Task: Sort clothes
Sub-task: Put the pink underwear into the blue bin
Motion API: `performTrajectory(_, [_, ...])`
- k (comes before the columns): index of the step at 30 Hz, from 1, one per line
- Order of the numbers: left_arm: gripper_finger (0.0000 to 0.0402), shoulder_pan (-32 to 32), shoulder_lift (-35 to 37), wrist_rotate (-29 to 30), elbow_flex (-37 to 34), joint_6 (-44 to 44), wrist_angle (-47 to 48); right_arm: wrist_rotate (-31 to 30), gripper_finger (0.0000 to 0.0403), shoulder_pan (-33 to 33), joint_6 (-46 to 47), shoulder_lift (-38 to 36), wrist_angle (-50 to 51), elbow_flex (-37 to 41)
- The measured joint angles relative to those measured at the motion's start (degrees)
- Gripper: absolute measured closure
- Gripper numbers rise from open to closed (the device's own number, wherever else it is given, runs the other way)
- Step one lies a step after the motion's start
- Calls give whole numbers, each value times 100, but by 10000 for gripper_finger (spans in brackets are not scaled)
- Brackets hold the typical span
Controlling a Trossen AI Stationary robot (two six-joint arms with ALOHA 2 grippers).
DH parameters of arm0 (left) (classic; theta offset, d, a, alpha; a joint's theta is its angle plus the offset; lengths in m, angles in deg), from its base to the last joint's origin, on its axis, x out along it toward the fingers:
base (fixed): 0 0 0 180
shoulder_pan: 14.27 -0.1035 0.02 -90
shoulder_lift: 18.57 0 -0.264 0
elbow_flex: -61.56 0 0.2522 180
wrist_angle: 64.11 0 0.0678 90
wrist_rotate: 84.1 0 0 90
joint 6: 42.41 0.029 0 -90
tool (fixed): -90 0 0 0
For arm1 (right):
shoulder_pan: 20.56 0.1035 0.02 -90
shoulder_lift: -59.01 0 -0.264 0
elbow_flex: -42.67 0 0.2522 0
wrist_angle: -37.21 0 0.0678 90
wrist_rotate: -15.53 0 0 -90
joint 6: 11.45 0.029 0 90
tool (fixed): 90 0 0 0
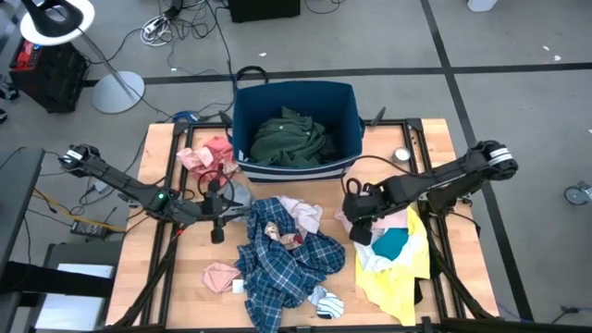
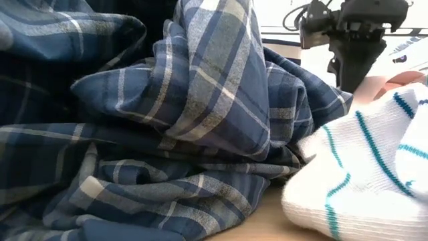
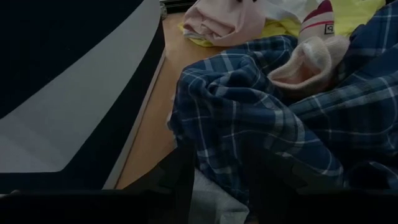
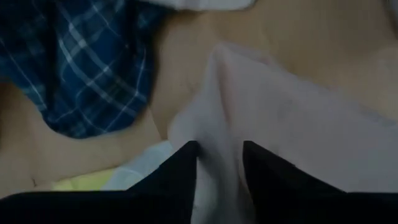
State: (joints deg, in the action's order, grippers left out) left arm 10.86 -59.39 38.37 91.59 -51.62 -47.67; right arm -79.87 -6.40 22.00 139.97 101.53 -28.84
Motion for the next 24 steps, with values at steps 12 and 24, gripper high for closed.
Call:
performTrajectory(12, [264,0,0,4,0,0,0,-438,398,-99,-326,-326,-243,-382])
performTrajectory(24, [264,0,2,46,0,35,4,-1522,401,-383,-1583,-425,-248,-2687])
